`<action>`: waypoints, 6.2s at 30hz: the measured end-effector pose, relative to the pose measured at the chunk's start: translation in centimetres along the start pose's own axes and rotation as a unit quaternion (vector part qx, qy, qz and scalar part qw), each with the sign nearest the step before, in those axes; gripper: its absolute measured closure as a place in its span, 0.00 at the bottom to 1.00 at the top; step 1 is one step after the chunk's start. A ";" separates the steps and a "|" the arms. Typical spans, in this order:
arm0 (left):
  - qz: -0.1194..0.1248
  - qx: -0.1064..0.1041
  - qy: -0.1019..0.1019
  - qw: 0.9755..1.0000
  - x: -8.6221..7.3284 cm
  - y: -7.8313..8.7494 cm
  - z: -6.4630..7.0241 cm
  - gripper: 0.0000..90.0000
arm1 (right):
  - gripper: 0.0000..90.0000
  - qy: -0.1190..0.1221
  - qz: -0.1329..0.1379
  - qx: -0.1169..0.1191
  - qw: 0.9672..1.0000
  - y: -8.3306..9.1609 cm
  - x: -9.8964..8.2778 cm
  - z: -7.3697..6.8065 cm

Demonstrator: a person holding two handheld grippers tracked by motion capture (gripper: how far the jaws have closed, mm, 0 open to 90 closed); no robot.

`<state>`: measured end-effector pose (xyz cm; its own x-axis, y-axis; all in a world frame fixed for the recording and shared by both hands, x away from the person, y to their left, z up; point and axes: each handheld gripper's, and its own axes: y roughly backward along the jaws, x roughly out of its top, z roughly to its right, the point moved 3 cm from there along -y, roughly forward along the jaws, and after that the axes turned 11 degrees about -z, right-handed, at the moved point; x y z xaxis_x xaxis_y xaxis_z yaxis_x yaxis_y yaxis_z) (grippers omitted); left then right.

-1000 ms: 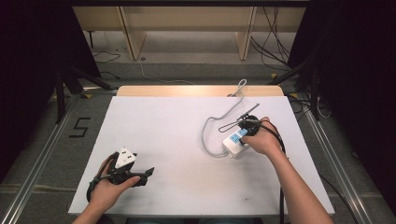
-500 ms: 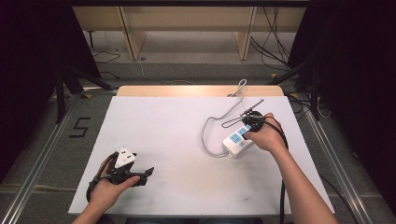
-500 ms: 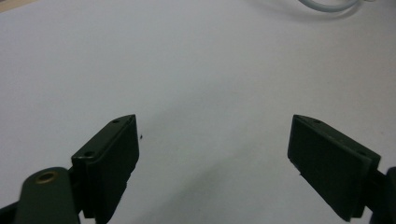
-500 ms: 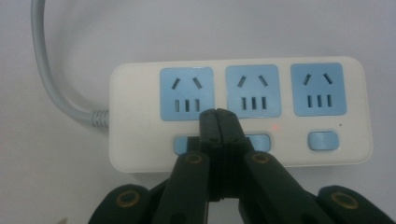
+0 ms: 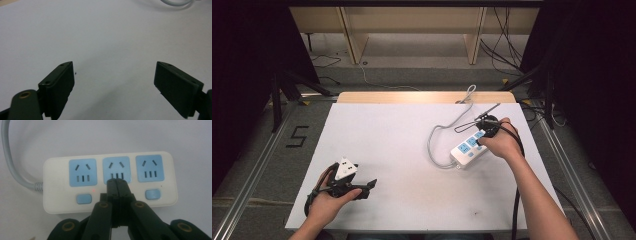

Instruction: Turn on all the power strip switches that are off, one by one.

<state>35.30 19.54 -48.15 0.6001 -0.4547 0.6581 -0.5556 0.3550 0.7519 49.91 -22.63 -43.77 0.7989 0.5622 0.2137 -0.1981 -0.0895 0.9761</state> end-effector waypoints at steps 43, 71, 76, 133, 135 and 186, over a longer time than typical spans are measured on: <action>0.000 -0.001 0.002 1.000 0.0 0.0 0.0 0.18 | 1.00 -0.037 0.000 -0.013 0.999 0.1 0.4 3.2; 0.000 0.000 0.001 1.000 0.0 0.0 0.0 0.19 | 1.00 -0.053 -0.008 -0.014 0.998 -0.6 0.7 4.3; -0.001 0.000 0.000 1.000 0.0 0.0 0.0 0.19 | 1.00 -0.053 -0.011 -0.015 0.998 -0.7 0.7 4.5; -0.002 0.001 -0.003 1.000 0.0 0.0 0.0 0.19 | 1.00 -0.049 -0.046 -0.026 0.997 -2.2 0.9 4.3; -0.002 0.000 -0.003 1.000 0.0 0.0 0.0 0.19 | 1.00 -0.050 -0.046 -0.026 0.997 -2.2 0.9 4.3; -0.003 0.001 -0.001 1.000 -0.1 -0.1 0.0 0.19 | 0.94 -0.050 0.027 -0.022 0.998 -1.2 -0.4 4.0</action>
<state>35.31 19.50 -48.26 0.6017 -0.4585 0.6540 -0.5534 0.3511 0.7553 52.14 -26.02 -44.86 0.8388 0.4720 0.2714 -0.2655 -0.0806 0.9607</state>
